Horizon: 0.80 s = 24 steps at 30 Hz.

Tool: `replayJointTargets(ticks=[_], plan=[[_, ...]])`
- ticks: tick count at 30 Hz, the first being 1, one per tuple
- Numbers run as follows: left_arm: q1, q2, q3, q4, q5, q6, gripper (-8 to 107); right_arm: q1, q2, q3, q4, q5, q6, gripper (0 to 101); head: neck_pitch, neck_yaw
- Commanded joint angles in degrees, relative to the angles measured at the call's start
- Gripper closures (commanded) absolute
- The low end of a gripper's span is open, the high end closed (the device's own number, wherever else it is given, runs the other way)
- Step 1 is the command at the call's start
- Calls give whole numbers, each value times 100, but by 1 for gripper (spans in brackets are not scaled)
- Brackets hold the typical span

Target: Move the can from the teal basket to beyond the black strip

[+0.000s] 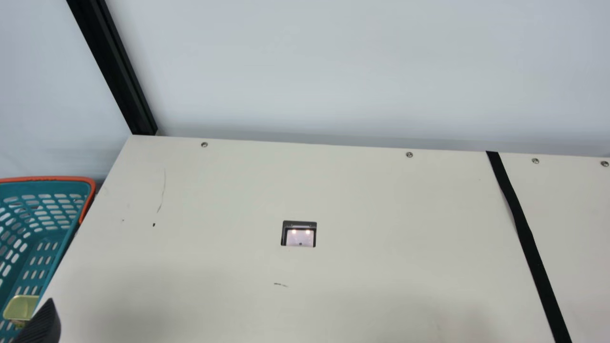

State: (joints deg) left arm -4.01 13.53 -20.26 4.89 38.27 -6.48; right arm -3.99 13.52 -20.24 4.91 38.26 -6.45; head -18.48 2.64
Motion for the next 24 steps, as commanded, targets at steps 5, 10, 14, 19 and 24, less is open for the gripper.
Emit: replayJointTargets(ticks=[5, 10, 14, 19, 24], plan=[[0, 0, 0, 0, 0, 0, 9, 0, 0, 0, 0, 0, 0, 0, -7, 63], [0, 0, 0, 0, 0, 0, 9, 0, 0, 0, 0, 0, 0, 0, -7, 63], [0, 0, 0, 0, 0, 0, 9, 0, 0, 0, 0, 0, 0, 0, -7, 63], [0, 0, 0, 0, 0, 0, 9, 0, 0, 0, 0, 0, 0, 0, -7, 63], [0, 0, 0, 0, 0, 0, 9, 0, 0, 0, 0, 0, 0, 0, -7, 63]])
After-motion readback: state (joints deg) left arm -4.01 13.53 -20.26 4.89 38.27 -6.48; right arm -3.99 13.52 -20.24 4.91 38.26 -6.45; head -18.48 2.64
